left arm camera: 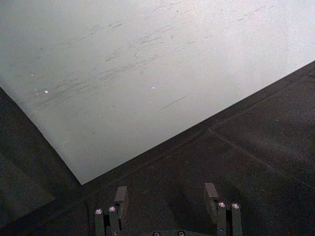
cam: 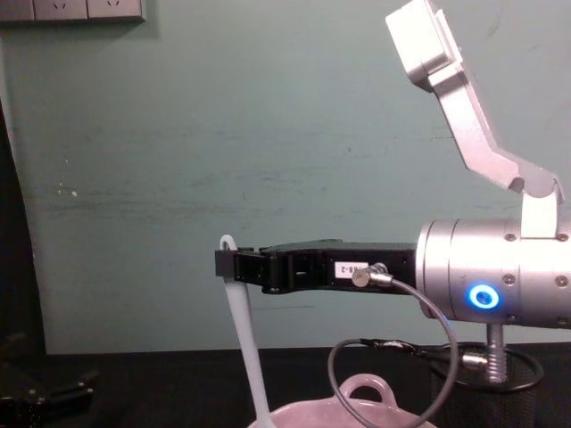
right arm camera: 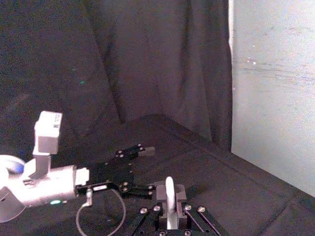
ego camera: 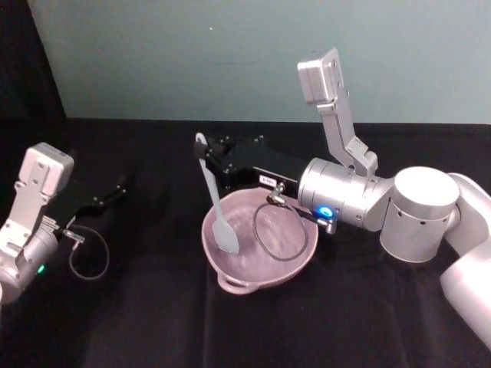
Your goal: Use the one hand to pick up the spoon and stir the clear water in the bowl.
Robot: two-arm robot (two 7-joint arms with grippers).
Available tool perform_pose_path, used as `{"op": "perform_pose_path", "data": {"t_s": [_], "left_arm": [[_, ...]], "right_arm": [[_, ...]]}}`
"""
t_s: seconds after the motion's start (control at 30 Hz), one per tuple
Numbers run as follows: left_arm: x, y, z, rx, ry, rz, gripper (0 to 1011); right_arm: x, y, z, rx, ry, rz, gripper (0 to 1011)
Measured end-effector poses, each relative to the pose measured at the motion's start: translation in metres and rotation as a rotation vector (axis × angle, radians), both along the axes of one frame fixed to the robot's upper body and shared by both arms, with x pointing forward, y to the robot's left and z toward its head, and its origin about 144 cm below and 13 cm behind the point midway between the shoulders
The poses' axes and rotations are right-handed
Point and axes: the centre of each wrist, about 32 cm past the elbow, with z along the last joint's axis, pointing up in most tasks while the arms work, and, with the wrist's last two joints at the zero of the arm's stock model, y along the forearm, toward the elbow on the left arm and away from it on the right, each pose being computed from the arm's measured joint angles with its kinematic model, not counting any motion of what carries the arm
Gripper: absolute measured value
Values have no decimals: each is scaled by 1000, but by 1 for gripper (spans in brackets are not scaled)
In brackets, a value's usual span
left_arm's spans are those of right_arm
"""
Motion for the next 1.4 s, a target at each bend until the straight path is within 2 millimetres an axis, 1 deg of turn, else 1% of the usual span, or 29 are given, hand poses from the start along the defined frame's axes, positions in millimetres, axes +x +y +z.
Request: {"op": "perform_pose_path", "data": {"t_s": [0.17, 0.27, 0.33, 0.43, 0.47, 0.7, 0.9, 1.1, 1.23, 1.33, 1.4], "left_arm": [[0, 0, 0, 0, 0, 0, 1011], [0, 0, 0, 0, 0, 0, 1011], [0, 0, 0, 0, 0, 0, 1011], [0, 0, 0, 0, 0, 0, 1011], [0, 0, 0, 0, 0, 0, 1011], [0, 0, 0, 0, 0, 0, 1011], [0, 0, 0, 0, 0, 0, 1011], [0, 0, 0, 0, 0, 0, 1011], [0, 0, 0, 0, 0, 0, 1011], [0, 0, 0, 0, 0, 0, 1011], [0, 0, 0, 0, 0, 0, 1011]], "right_arm": [[9, -3, -4, 12, 9, -28, 110], [17, -11, -7, 20, 14, -70, 110], [24, -20, -8, 27, 15, -114, 110], [26, -28, -8, 30, 14, -144, 110], [28, -34, -8, 30, 11, -165, 110], [25, -55, -6, 25, 2, -222, 110], [17, -62, -3, 12, -3, -222, 110], [7, -60, -2, -3, 0, -193, 110], [-1, -50, -3, -11, 6, -148, 110], [-7, -35, -3, -8, 8, -94, 110], [-8, -28, -3, -4, 9, -72, 110]]}}
